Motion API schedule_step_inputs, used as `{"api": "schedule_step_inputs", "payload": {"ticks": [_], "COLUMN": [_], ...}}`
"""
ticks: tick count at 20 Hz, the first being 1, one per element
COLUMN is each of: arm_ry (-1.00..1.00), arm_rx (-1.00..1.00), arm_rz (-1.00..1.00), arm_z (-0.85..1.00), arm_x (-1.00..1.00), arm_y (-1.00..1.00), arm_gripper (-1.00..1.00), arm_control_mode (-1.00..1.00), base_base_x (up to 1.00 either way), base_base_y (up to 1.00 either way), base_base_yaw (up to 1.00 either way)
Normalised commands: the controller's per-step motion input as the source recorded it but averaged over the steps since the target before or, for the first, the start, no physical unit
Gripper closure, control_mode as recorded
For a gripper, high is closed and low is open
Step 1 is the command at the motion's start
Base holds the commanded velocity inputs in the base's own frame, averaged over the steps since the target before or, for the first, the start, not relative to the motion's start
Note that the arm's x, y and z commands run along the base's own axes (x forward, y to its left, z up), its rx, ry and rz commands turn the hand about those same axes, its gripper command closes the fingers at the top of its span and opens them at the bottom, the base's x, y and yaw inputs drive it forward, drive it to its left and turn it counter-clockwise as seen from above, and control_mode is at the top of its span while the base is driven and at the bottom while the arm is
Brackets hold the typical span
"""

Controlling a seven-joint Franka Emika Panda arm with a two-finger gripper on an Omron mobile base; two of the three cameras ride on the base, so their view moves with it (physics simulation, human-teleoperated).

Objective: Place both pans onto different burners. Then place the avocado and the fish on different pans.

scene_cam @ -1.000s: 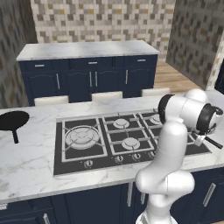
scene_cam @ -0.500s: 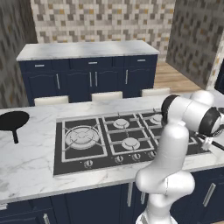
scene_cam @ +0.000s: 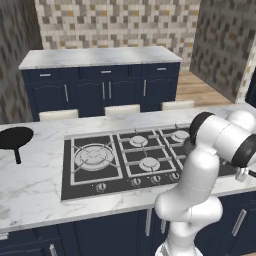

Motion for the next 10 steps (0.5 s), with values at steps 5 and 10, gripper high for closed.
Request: {"api": "schedule_step_inputs", "payload": {"ticks": [5,10], "arm_ry": [0.01,0.01], "arm_rx": [0.0,0.01], "arm_rz": [0.0,-0.05], "arm_z": [0.01,0.0], "arm_x": [0.46,0.49], "arm_y": [0.06,-0.02], "arm_gripper": [1.0,1.0], "arm_control_mode": [-1.0,-1.0], "base_base_x": [0.0,0.0], "base_base_y": [0.0,0.0], "base_base_yaw": [0.0,0.0]}}
